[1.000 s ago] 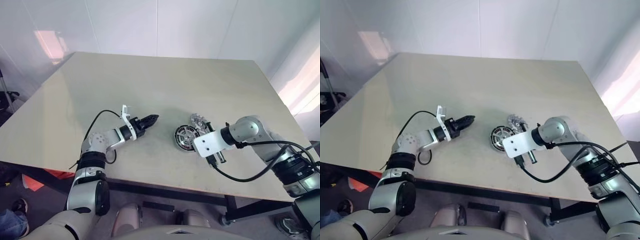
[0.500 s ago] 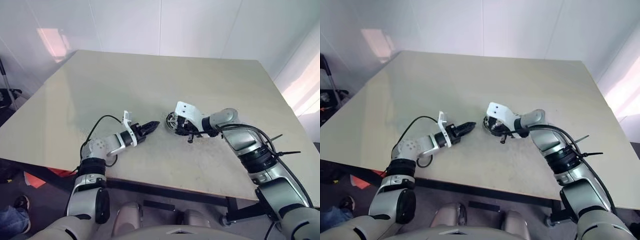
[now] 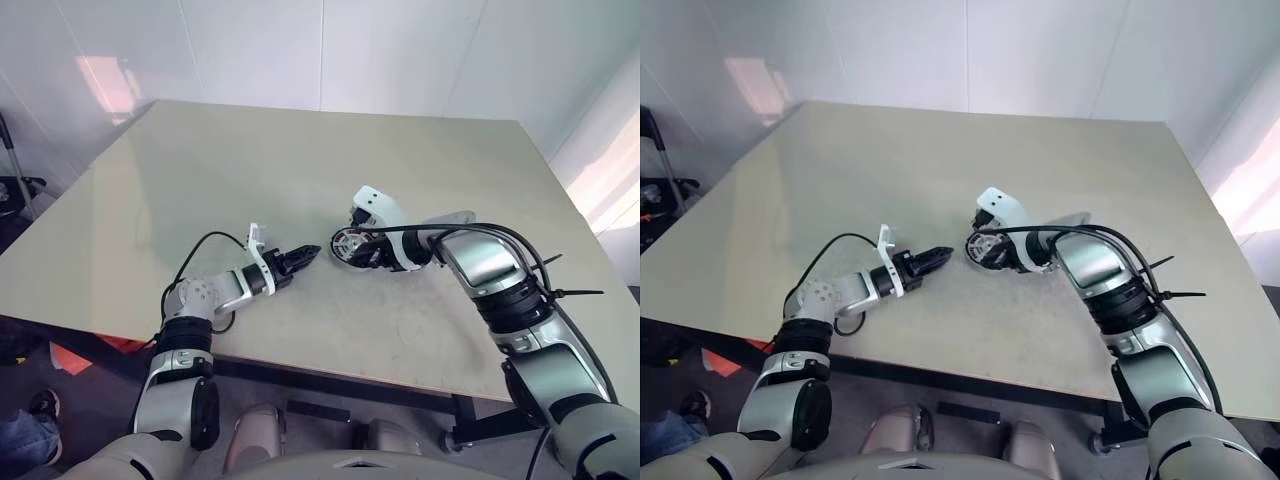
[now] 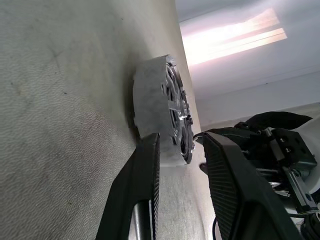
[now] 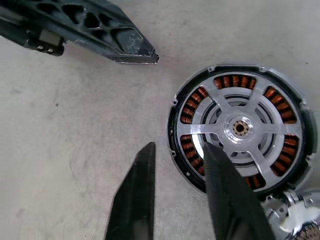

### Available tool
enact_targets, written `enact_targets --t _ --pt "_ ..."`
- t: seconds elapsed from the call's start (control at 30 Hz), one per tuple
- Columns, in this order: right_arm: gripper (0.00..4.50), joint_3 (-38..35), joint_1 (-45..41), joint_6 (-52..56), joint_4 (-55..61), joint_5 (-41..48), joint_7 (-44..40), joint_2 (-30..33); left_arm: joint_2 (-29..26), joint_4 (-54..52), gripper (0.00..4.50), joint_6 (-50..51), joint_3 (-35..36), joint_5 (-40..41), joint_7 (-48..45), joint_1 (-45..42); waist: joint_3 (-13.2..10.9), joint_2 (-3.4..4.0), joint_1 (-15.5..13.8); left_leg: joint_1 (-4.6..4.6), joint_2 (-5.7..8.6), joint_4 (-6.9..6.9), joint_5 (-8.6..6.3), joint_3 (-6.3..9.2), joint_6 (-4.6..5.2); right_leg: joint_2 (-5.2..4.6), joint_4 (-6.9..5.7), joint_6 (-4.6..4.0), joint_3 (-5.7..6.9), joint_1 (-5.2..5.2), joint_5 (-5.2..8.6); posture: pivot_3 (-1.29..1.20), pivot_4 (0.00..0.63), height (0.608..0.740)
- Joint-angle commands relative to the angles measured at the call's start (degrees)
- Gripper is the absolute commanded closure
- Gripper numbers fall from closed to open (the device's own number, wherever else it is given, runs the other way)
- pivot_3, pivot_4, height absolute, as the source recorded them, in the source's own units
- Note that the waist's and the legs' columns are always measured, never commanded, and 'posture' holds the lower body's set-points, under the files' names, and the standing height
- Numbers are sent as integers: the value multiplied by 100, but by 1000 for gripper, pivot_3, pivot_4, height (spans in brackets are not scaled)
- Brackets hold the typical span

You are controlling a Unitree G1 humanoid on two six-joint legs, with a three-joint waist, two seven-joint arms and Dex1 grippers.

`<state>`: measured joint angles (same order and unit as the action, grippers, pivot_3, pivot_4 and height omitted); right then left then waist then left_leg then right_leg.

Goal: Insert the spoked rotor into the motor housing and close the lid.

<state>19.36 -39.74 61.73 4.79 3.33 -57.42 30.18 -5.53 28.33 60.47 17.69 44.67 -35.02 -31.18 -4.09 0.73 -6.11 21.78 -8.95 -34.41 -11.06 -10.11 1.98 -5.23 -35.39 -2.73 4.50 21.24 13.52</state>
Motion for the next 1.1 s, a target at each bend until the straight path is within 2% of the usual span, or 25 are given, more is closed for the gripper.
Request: enact_targets --t 0.03,0.1,0.2,0.4,0.5,0.6,0.73,0.8,0.93,1.1 --pt "2582 -337 -113 -103 783 488 -139 107 -37 -45 3048 -68 -37 3 -120 -56 0 0 4 -4 1 6 3 0 -5 0 0 0 -1 0 0 0 0 740" --pt "2582 -548 -83 89 1057 728 -96 146 -40 -44 3048 -75 -70 -22 -139 -41 0 -1 1 -10 2 16 9 0 -14 1 0 0 -2 0 0 0 0 740" --pt "2582 -1272 -103 818 1032 964 474 -124 -42 -35 3048 -105 -66 -42 -166 -57 0 -1 1 -18 1 22 12 2 -19 2 0 1 -3 -6 0 0 0 740" --pt "2582 -3650 109 2796 488 903 1821 -825 -94 31 3048 -112 -58 -82 -183 -31 0 -1 -38 -22 9 22 16 3 -25 1 -2 0 -5 -10 0 0 0 740" --pt "2582 -5046 664 3077 477 1062 2452 -1287 -137 -11 3048 2 -307 -199 -275 53 3 -3 -118 -24 8 31 16 2 -26 1 4 0 -6 -10 1 0 0 740" --pt "2582 -5789 1071 3077 947 1608 3044 -1796 -152 68 3048 35 -429 -254 -337 0 7 12 -135 -26 10 48 20 0 -32 1 10 2 -6 -4 2 0 0 740" --pt "2582 -6468 1608 3077 1579 2450 4076 -2455 -189 224 3048 35 -616 -412 -449 -129 12 30 -138 -51 17 89 37 -3 -58 1 12 3 -12 -3 3 0 0 740" --pt "2582 -6782 1702 3077 1752 2840 4665 -2787 -227 263 3048 50 -690 -462 -507 -164 15 32 -142 -89 19 133 53 -2 -83 2 38 41 -12 -30 25 0 0 740" --pt "2582 -7217 1672 3077 1877 3535 5730 -3377 -287 307 3048 101 -798 -533 -593 -204 19 39 -140 -106 22 169 64 -2 -101 3 54 44 -11 -36 26 0 0 740" --pt "2582 -7568 1393 3077 1636 3864 6645 -3874 -368 247 3048 145 -860 -604 -639 -200 26 49 -136 -102 29 195 70 -2 -110 2 64 46 -11 -28 27 0 0 740"
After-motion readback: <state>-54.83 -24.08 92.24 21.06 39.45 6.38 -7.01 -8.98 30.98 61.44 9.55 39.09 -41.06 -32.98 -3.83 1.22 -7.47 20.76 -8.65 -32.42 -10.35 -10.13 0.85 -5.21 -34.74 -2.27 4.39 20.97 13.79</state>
